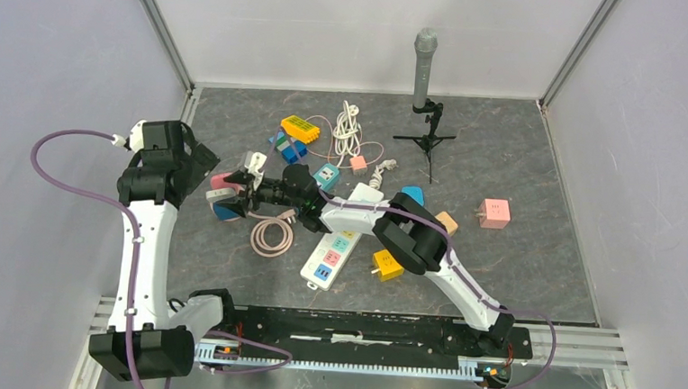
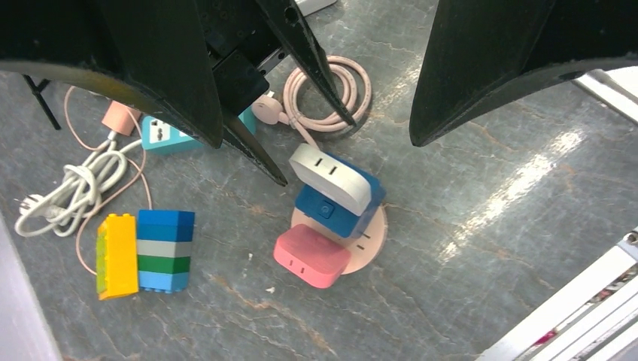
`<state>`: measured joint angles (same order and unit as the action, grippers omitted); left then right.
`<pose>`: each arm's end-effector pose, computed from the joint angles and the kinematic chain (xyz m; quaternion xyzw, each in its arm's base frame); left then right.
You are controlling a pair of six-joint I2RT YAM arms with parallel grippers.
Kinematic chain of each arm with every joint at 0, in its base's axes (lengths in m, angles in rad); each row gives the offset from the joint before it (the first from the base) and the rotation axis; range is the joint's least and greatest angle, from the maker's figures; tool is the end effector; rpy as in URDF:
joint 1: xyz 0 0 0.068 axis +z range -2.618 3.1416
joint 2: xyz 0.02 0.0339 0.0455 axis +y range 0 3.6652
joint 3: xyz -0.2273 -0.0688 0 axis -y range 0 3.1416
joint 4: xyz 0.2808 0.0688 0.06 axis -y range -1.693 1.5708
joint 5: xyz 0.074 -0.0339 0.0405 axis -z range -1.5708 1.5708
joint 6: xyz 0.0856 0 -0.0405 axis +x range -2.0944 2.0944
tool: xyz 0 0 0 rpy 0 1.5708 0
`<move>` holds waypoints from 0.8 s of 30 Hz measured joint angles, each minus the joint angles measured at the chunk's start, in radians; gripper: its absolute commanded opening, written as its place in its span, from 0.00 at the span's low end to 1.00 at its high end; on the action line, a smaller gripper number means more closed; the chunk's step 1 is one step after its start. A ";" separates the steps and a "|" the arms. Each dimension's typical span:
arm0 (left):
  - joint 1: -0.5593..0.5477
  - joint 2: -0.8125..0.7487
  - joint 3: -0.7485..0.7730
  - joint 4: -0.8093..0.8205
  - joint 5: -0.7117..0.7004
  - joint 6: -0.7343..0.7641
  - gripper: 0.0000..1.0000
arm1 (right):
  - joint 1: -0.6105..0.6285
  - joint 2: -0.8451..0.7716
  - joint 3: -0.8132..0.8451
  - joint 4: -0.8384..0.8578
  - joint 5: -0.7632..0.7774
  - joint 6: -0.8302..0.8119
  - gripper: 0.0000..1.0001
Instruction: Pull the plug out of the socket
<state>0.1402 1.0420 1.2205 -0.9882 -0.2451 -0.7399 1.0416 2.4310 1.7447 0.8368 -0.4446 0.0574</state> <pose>0.2737 0.0596 0.3049 -0.4336 0.8144 -0.0005 0.3857 0.2697 0.5340 0.1529 -0.4478 0.4815 0.5088 0.5557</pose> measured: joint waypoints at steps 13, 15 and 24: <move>0.000 0.003 0.003 -0.046 -0.051 0.000 1.00 | 0.001 0.080 0.064 -0.051 -0.017 -0.061 0.33; 0.000 0.003 0.003 -0.050 -0.051 0.000 1.00 | 0.001 0.077 0.049 -0.031 -0.005 -0.067 0.27; 0.000 0.007 0.003 -0.055 -0.032 0.003 1.00 | -0.003 -0.023 -0.119 0.008 0.003 -0.140 0.00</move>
<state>0.1402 1.0492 1.2240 -1.0428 -0.2771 -0.7368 1.0389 2.4084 1.6260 0.8444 -0.4412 -0.0822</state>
